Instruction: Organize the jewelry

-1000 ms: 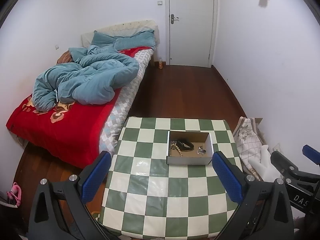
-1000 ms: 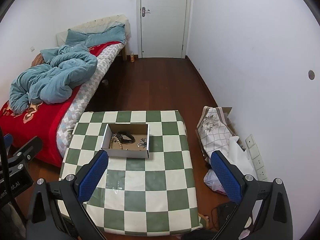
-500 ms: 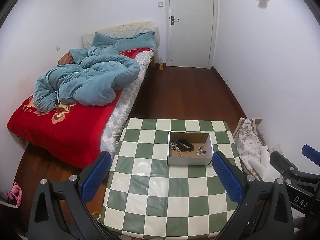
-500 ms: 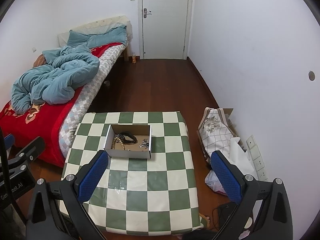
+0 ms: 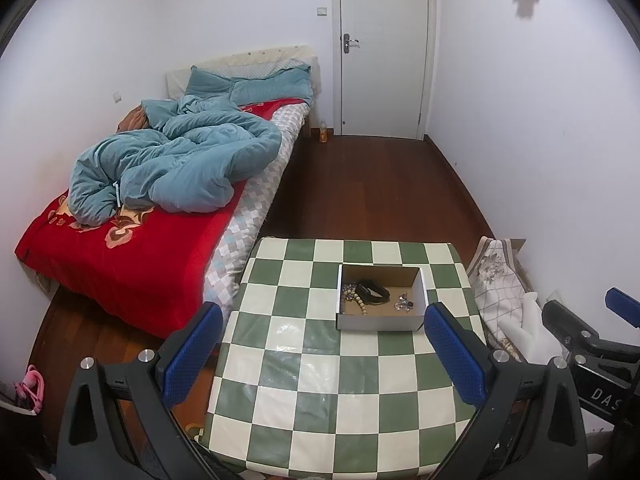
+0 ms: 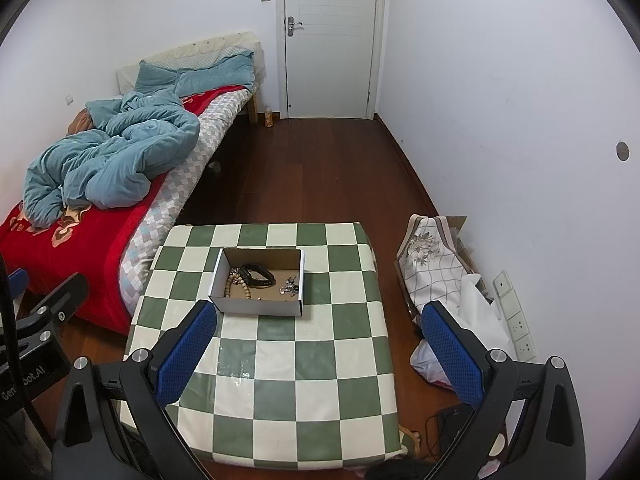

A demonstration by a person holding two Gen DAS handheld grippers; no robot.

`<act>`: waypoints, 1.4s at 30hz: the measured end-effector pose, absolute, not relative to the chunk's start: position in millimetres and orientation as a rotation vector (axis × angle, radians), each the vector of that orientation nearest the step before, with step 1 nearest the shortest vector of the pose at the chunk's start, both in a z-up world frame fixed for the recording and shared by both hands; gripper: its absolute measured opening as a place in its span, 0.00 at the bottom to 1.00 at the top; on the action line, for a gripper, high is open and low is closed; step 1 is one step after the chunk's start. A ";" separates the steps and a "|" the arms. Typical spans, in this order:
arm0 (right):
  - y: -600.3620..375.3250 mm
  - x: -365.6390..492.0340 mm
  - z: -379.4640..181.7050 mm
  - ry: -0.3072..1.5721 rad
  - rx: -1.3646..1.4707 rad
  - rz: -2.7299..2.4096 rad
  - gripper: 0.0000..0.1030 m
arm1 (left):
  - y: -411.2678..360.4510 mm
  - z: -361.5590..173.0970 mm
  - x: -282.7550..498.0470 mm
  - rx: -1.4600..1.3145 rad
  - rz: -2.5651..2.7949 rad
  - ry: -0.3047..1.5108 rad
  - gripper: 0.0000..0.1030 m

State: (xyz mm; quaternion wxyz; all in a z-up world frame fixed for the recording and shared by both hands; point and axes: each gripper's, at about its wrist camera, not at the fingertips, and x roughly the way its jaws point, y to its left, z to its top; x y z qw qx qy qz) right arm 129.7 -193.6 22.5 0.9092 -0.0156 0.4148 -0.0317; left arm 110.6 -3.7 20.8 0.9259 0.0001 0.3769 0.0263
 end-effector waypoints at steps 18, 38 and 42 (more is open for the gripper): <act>-194.1 125.4 23.3 0.857 -0.032 -0.055 1.00 | 2.3 20.7 109.3 -0.002 0.058 0.768 1.00; -195.6 129.6 25.2 0.853 -0.035 -0.058 1.00 | -0.2 20.6 106.6 0.002 0.050 0.763 1.00; -195.2 128.6 25.6 0.853 -0.037 -0.056 1.00 | 0.2 21.4 105.6 0.003 0.050 0.760 1.00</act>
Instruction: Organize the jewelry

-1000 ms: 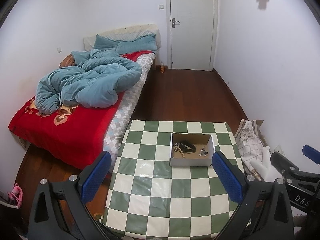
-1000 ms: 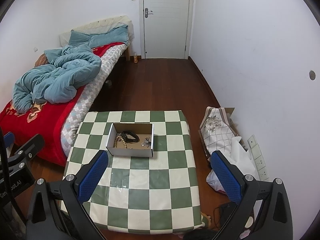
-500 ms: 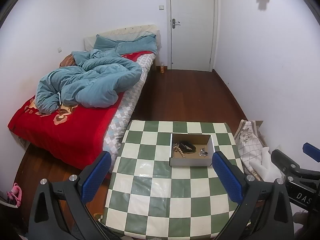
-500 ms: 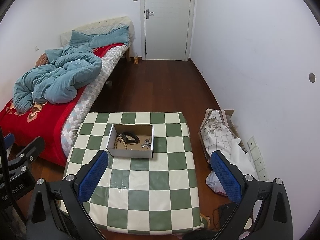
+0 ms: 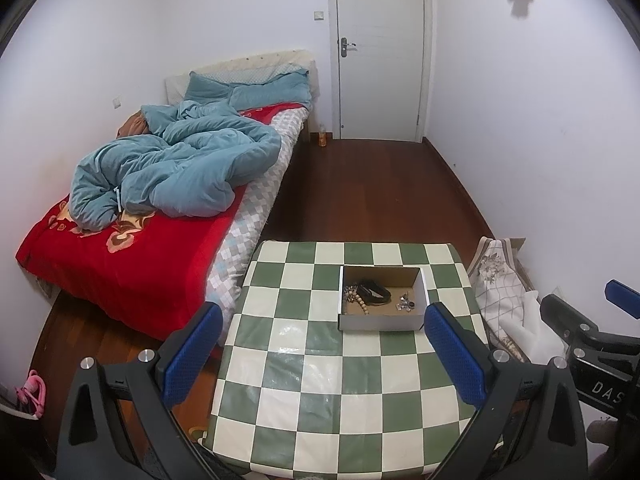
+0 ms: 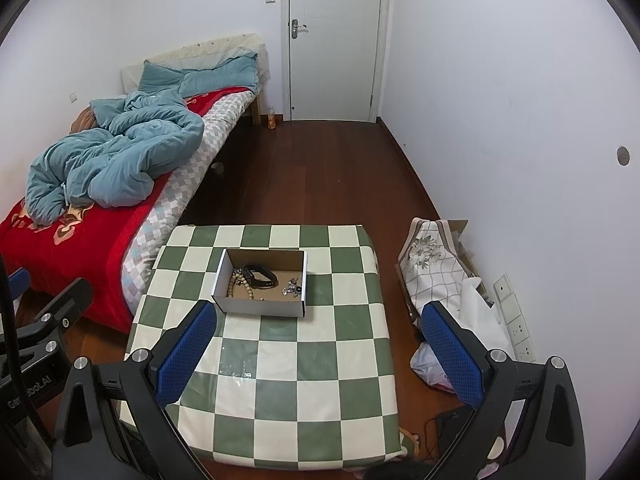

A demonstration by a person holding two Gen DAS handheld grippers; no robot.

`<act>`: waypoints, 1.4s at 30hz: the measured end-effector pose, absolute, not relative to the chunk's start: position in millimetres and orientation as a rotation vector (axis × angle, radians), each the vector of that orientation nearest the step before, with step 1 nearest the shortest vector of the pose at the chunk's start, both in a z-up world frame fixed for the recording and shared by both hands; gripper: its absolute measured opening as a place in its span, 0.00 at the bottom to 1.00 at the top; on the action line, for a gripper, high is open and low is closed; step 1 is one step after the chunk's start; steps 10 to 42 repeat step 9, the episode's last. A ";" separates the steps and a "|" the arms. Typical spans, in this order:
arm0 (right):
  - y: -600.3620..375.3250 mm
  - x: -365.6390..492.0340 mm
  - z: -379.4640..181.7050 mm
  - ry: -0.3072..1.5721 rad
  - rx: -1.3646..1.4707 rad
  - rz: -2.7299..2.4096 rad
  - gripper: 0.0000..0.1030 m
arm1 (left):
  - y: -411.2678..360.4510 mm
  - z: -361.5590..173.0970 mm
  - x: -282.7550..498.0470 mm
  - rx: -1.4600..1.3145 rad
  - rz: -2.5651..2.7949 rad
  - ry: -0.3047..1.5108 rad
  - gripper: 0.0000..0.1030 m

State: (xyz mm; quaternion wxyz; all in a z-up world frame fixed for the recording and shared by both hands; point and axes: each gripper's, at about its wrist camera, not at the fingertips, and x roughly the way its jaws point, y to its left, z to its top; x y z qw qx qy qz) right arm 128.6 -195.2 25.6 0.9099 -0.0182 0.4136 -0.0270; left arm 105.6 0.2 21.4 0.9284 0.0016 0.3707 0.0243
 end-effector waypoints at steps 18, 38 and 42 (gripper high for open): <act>-197.4 129.0 25.6 0.855 -0.037 -0.053 1.00 | 0.7 23.0 104.5 0.010 0.052 0.756 1.00; -197.4 129.0 25.6 0.855 -0.037 -0.053 1.00 | 0.7 23.0 104.5 0.010 0.052 0.756 1.00; -197.4 129.0 25.6 0.855 -0.037 -0.053 1.00 | 0.7 23.0 104.5 0.010 0.052 0.756 1.00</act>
